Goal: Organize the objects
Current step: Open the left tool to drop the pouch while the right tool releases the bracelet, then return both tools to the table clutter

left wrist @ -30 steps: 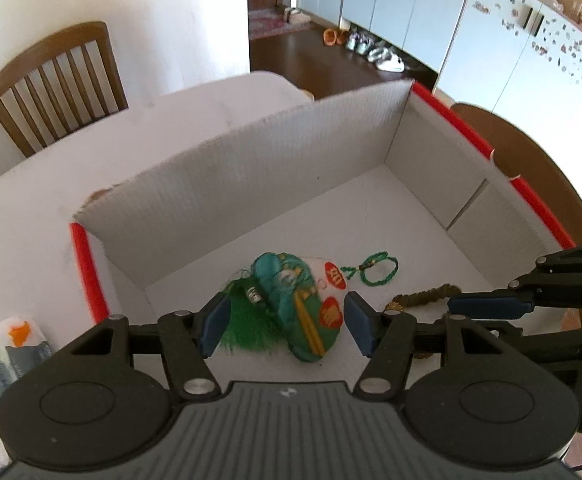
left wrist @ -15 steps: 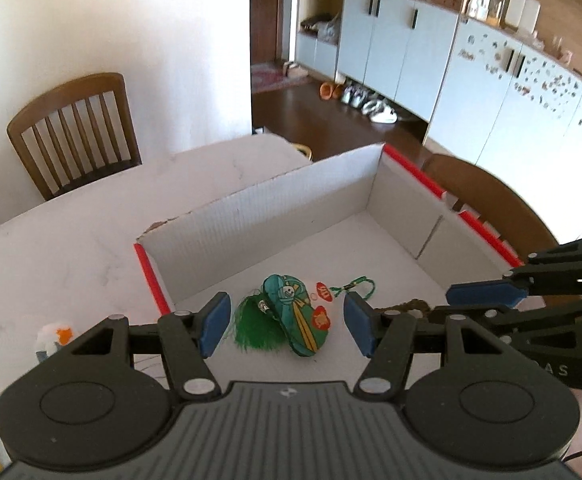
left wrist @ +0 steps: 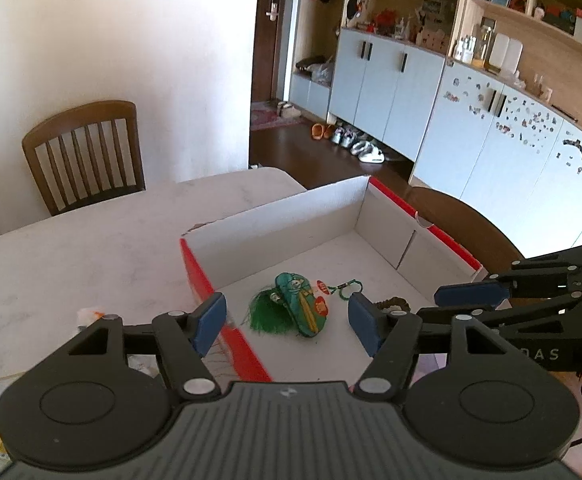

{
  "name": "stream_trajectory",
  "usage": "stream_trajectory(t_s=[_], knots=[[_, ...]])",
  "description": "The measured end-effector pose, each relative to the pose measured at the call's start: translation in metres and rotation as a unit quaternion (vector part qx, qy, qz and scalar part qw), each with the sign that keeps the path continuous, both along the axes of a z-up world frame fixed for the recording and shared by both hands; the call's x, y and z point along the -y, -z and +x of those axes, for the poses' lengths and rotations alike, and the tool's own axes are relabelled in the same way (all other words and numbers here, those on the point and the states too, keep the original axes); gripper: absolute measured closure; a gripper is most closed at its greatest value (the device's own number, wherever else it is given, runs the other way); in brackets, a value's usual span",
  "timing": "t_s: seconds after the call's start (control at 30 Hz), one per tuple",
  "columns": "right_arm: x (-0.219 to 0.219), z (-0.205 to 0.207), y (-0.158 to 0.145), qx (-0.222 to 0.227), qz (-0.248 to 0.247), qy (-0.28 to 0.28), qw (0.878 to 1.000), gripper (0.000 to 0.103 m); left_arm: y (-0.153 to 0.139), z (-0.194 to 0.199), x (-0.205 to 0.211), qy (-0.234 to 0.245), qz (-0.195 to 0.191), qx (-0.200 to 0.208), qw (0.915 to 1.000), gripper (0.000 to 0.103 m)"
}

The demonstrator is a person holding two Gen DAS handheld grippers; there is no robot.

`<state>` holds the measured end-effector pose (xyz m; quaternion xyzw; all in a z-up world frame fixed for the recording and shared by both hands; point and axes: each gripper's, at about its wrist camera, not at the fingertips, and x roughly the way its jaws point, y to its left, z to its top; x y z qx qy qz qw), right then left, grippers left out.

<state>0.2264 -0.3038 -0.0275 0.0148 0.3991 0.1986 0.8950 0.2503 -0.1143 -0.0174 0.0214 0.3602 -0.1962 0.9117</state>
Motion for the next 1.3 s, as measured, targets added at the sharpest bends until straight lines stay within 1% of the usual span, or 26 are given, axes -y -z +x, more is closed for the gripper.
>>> stream_trajectory(t_s=[0.03,0.1,0.13,0.17,0.2,0.27,0.3,0.33,0.57,0.63,0.7,0.83,0.9,1.0,1.2,1.3], knots=[[-0.004,-0.004,-0.001,0.003,0.001,0.001,1.000,0.072,-0.001,-0.004,-0.005,-0.001,-0.003,0.003,1.0000,0.035],[-0.010,-0.012,-0.004,0.010,0.002,0.005,1.000,0.064,-0.003,-0.010,-0.014,-0.003,-0.008,0.008,0.9999,0.035],[-0.013,-0.015,-0.005,0.012,0.004,0.006,1.000,0.061,-0.004,-0.014,-0.019,-0.005,-0.009,0.009,0.9999,0.035],[-0.015,-0.018,-0.006,0.014,0.007,0.006,1.000,0.055,-0.005,-0.017,-0.024,-0.005,-0.012,0.011,0.9999,0.034],[-0.019,-0.022,-0.007,0.016,0.011,0.008,1.000,0.048,-0.006,-0.020,-0.029,-0.006,-0.014,0.012,0.9998,0.031],[-0.026,-0.029,-0.008,0.022,0.011,0.011,1.000,0.042,-0.007,-0.028,-0.040,-0.009,-0.017,0.019,0.9996,0.024],[-0.030,-0.032,-0.009,0.025,0.010,0.012,1.000,0.041,-0.008,-0.032,-0.046,-0.011,-0.018,0.021,0.9995,0.024],[-0.035,-0.036,-0.009,0.026,0.011,0.012,1.000,0.040,-0.008,-0.036,-0.051,-0.014,-0.020,0.022,0.9995,0.024],[-0.060,-0.057,-0.013,0.037,0.022,0.020,0.999,0.020,-0.011,-0.056,-0.092,-0.040,-0.037,0.022,0.9983,0.022],[-0.068,-0.063,-0.014,0.040,0.024,0.024,0.999,0.016,-0.010,-0.062,-0.104,-0.045,-0.039,0.024,0.9979,0.022],[-0.077,-0.069,-0.014,0.043,0.022,0.025,0.999,0.009,-0.008,-0.070,-0.116,-0.053,-0.042,0.023,0.9974,0.022],[-0.095,-0.079,-0.011,0.046,0.011,0.021,0.999,0.006,-0.003,-0.083,-0.147,-0.070,-0.047,0.018,0.9963,0.016],[-0.105,-0.083,-0.009,0.042,0.012,0.017,0.999,0.006,-0.001,-0.089,-0.165,-0.076,-0.048,0.017,0.9958,0.008],[-0.118,-0.088,-0.007,0.036,0.014,0.014,0.999,0.006,0.000,-0.100,-0.188,-0.088,-0.040,0.025,0.9950,0.002],[-0.141,-0.098,-0.003,0.029,0.018,0.009,0.999,0.006,0.004,-0.122,-0.235,-0.109,-0.036,0.040,0.9926,0.000],[-0.151,-0.101,0.001,0.023,0.021,0.007,0.999,0.006,0.008,-0.134,-0.261,-0.122,-0.040,0.037,0.9911,0.000]])
